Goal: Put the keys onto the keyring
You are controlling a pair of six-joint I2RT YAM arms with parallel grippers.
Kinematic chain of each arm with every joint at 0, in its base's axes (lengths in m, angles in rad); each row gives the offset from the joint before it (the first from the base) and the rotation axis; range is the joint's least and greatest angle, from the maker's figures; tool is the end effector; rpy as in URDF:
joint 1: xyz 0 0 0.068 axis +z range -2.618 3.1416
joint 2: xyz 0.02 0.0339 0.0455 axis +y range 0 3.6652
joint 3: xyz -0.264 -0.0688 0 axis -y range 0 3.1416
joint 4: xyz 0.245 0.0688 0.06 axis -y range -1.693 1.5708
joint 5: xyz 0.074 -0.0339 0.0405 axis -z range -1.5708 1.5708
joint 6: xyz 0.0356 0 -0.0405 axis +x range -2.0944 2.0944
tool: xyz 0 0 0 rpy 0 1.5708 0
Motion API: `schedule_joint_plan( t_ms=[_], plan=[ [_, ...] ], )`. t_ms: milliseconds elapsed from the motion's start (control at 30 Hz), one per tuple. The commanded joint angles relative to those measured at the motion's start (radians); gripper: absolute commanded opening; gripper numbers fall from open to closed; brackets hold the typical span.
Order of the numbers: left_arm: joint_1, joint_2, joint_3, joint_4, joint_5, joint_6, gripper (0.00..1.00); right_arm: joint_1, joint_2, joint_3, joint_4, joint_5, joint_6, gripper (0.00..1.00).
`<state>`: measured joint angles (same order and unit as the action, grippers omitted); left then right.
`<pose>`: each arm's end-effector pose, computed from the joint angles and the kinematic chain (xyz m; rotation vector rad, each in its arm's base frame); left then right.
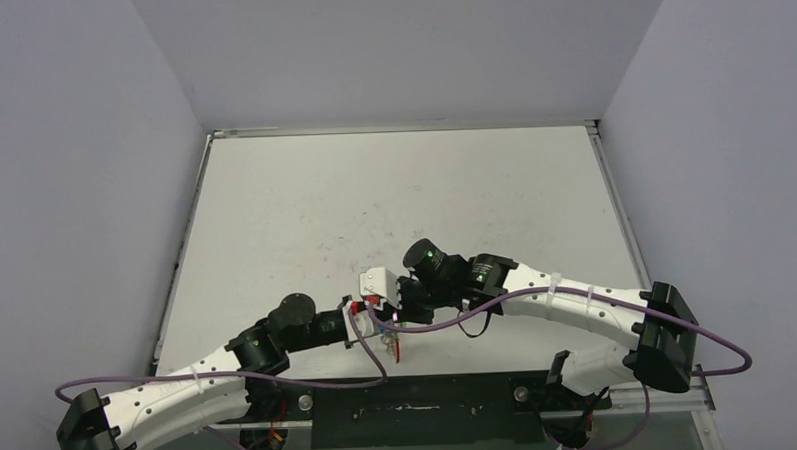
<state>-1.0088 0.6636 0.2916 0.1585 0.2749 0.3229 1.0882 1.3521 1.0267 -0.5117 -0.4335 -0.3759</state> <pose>0.0813 -0.1472 0.2200 1.2877 1.3097 -0.7328 0.1191 0.2596 0.2708 -1.8075 1.6985 0.8412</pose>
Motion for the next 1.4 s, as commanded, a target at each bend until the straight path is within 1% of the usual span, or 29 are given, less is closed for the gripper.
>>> schedule_joint_plan(
  t_ms=[0,100,133,167,200,267,367,433,533,800,1033,1067,1167,1233,1367],
  plan=[
    [-0.004,-0.018,0.012,0.049,0.002,-0.007,0.0,0.008,-0.027,0.009,0.094,0.002,0.011,0.05],
    [-0.004,-0.044,-0.014,0.072,-0.006,-0.032,0.0,-0.01,-0.055,-0.021,0.144,0.009,0.045,0.35],
    [-0.004,-0.055,-0.026,0.086,-0.009,-0.04,0.0,-0.018,-0.068,-0.034,0.165,0.004,0.059,0.42],
    [-0.004,-0.067,-0.04,0.101,-0.012,-0.048,0.0,-0.029,-0.082,-0.045,0.181,-0.007,0.07,0.46],
    [-0.004,-0.081,-0.054,0.122,-0.017,-0.061,0.0,-0.042,-0.1,-0.056,0.194,-0.025,0.08,0.48],
    [-0.004,-0.104,-0.08,0.147,-0.023,-0.072,0.0,-0.072,-0.126,-0.079,0.222,-0.07,0.104,0.5],
    [-0.004,-0.134,-0.1,0.156,-0.028,-0.084,0.0,-0.124,-0.16,-0.12,0.275,-0.159,0.139,0.49],
    [-0.004,-0.146,-0.108,0.159,-0.027,-0.089,0.0,-0.15,-0.174,-0.143,0.303,-0.201,0.149,0.47],
    [-0.004,-0.151,-0.112,0.159,-0.027,-0.094,0.0,-0.153,-0.177,-0.163,0.316,-0.232,0.158,0.45],
    [-0.004,-0.132,-0.107,0.162,-0.028,-0.092,0.0,-0.15,-0.165,-0.189,0.358,-0.263,0.222,0.42],
    [-0.004,-0.115,-0.098,0.161,-0.028,-0.083,0.0,-0.13,-0.141,-0.197,0.36,-0.233,0.243,0.41],
    [-0.004,-0.114,-0.096,0.157,-0.028,-0.082,0.0,-0.124,-0.134,-0.195,0.356,-0.226,0.243,0.39],
    [-0.004,-0.116,-0.095,0.151,-0.028,-0.078,0.0,-0.119,-0.114,-0.186,0.341,-0.221,0.245,0.26],
    [-0.004,-0.12,-0.095,0.149,-0.028,-0.076,0.0,-0.118,-0.105,-0.183,0.343,-0.225,0.246,0.21],
    [-0.004,-0.125,-0.093,0.144,-0.027,-0.076,0.0,-0.116,-0.088,-0.175,0.337,-0.221,0.243,0.13]
  ],
)
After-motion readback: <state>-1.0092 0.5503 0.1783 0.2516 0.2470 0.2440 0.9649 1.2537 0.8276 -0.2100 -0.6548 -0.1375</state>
